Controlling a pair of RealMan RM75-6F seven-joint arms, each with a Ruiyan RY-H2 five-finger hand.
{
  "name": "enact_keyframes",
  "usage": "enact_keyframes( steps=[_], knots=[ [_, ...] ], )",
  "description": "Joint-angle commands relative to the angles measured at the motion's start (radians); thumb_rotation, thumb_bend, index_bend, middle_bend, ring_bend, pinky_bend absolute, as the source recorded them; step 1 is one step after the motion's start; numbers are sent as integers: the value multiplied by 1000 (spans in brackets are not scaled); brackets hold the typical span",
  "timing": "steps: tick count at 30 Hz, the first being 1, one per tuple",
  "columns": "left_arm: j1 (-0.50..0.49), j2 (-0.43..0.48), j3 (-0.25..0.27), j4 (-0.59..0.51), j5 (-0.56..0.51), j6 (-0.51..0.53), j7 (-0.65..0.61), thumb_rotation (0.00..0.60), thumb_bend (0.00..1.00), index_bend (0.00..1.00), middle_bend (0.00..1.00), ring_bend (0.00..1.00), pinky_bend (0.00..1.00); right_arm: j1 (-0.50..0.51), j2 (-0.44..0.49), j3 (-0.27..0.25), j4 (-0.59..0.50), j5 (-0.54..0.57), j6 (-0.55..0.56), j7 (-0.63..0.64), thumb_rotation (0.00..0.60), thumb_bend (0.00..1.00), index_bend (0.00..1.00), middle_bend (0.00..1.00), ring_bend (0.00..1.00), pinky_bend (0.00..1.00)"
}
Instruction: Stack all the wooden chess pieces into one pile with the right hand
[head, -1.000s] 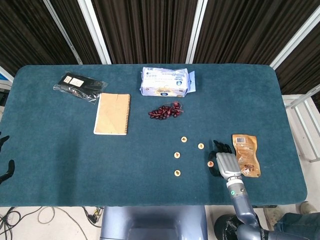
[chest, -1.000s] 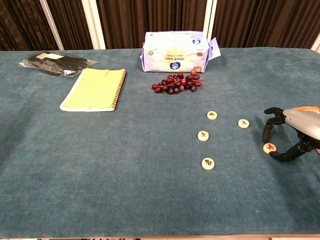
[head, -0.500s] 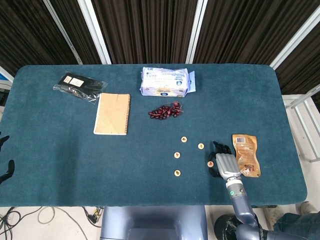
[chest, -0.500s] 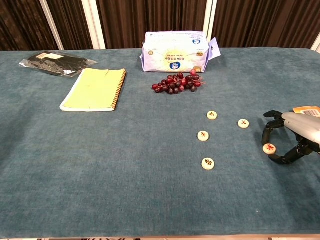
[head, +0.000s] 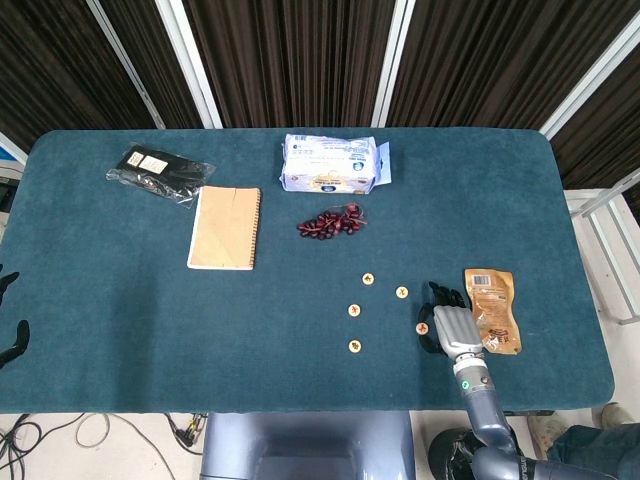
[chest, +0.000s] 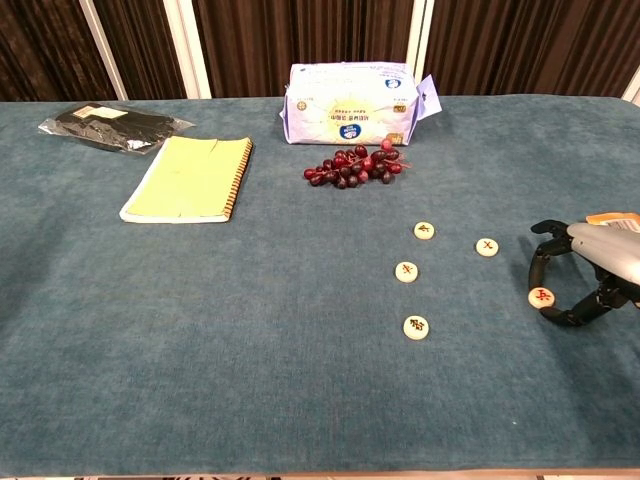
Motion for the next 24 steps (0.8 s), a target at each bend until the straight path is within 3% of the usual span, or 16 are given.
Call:
enact_keyframes(
  steps=[1, 13, 24],
  knots=[
    [0, 0, 0, 0, 0, 0, 0, 600, 488, 124, 0, 0, 0, 0, 1, 0, -1, 1, -1, 0, 600, 410, 504, 0, 0, 0],
    [0, 2, 1, -3, -2, -3, 1, 600, 488, 125, 0, 0, 0, 8, 9, 6, -12, -2, -2, -9, 600, 410, 520, 0, 0, 0],
    [1, 4, 1, -7, -1, -2, -2, 600, 488, 127, 0, 0, 0, 95, 87, 66, -102, 43, -60, -107, 600, 410, 524, 0, 0, 0]
  ],
)
